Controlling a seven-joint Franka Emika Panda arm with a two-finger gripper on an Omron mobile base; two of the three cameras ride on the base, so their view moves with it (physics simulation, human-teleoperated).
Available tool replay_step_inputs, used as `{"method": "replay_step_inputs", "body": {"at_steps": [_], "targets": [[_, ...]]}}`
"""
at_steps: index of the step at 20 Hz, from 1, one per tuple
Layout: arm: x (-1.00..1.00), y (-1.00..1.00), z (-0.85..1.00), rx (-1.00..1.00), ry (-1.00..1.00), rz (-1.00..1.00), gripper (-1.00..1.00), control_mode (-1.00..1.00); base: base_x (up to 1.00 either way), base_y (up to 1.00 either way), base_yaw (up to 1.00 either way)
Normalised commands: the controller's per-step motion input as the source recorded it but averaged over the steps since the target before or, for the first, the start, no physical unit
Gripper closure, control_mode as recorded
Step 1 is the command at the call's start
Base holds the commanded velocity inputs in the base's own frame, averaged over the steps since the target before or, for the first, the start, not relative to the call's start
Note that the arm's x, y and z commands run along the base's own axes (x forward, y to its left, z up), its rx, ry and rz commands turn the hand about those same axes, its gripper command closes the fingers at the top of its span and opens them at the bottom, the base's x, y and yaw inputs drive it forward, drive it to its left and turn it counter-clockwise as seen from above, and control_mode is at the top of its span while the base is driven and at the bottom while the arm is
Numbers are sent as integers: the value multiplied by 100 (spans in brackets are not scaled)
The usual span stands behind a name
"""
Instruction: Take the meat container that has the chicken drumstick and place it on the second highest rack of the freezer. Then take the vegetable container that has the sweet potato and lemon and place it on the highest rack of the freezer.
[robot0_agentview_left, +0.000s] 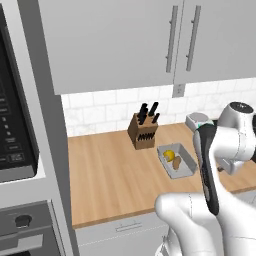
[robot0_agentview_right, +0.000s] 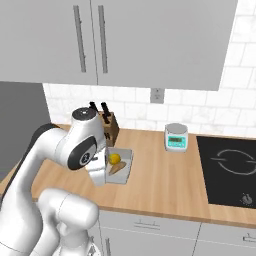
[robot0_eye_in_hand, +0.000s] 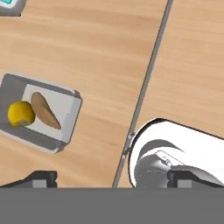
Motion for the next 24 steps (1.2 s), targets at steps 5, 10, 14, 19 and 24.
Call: {"method": "replay_step_inputs", "body": {"at_steps": [5, 10, 14, 19, 24], "targets": [[23, 0, -29, 11, 22, 0, -100, -100, 0, 0, 0], [24, 0, -53, 7, 4, -6, -100, -100, 0, 0, 0], [13, 0, -44, 0, -4, -9, -100, -100, 0, 0, 0], [28, 0, -23, 0, -1, -8, -100, -100, 0, 0, 0], [52, 0, 0, 0, 0, -5, -100, -100, 0, 0, 0]]}}
